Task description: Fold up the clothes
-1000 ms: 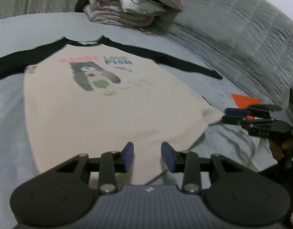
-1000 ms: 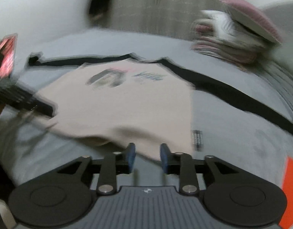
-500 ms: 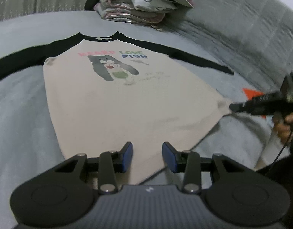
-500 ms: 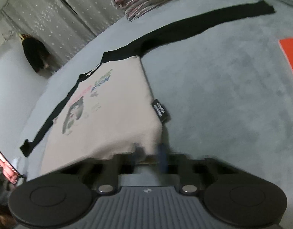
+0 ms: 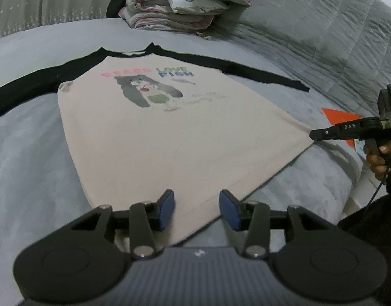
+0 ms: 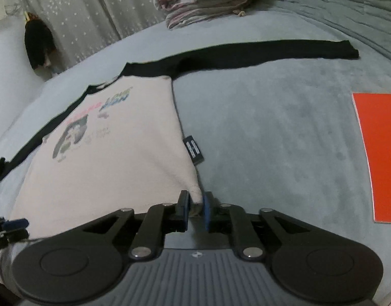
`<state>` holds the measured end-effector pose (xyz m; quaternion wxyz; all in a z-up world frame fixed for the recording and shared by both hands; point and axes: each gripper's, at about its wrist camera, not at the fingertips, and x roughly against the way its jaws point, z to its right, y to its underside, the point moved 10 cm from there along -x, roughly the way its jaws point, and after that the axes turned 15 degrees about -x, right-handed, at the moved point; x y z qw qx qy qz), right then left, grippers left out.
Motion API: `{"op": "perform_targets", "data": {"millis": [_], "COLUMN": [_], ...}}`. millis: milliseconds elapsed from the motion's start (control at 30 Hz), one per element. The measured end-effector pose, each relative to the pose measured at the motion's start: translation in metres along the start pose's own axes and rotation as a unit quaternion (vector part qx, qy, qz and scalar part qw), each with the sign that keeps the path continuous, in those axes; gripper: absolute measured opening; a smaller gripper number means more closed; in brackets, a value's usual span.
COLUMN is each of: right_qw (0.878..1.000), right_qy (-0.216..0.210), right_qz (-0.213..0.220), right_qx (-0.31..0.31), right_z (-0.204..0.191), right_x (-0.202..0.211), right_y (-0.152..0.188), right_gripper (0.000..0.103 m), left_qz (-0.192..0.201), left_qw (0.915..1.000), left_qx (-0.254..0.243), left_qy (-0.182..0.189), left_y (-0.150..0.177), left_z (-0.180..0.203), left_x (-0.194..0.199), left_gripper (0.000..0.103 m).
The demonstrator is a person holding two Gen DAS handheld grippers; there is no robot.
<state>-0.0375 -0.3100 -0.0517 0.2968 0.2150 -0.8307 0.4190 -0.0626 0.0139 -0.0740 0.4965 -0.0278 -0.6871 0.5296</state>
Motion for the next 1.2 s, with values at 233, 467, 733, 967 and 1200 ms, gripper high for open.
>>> {"op": "perform_targets", "data": {"millis": [233, 467, 733, 967, 1200], "right_qw": [0.997, 0.993, 0.983, 0.981, 0.978], "right_qy": [-0.005, 0.019, 0.091, 0.091, 0.094], "right_qz": [0.071, 0.065, 0.041, 0.041, 0.041], "right_qx": [0.019, 0.092, 0.152, 0.169, 0.179], "right_z": [-0.018, -0.063, -0.062, -0.049, -0.047], "right_x": [0.004, -0.028, -0.054, -0.043, -0.035], "right_y": [-0.019, -0.006, 0.013, 0.018, 0.021], "right_gripper": [0.031, 0.031, 0.036, 0.037, 0.037], "left_qz": [0.051, 0.024, -0.028, -0.041, -0.047], "left_qw": [0.9960, 0.9943, 0.9948, 0.9940, 0.9934], "left_qx": [0.047, 0.060, 0.016, -0.001, 0.005], "left_qy": [-0.056, -0.085, -0.096, -0.101, -0.105], "left_y": [-0.017, -0.017, -0.003, 0.002, 0.004], "left_z": [-0.029, -0.036, -0.025, -0.022, -0.023], "left_x": [0.015, -0.004, -0.015, -0.010, -0.005], "left_gripper": [0.044, 0.057, 0.073, 0.075, 0.076]}}
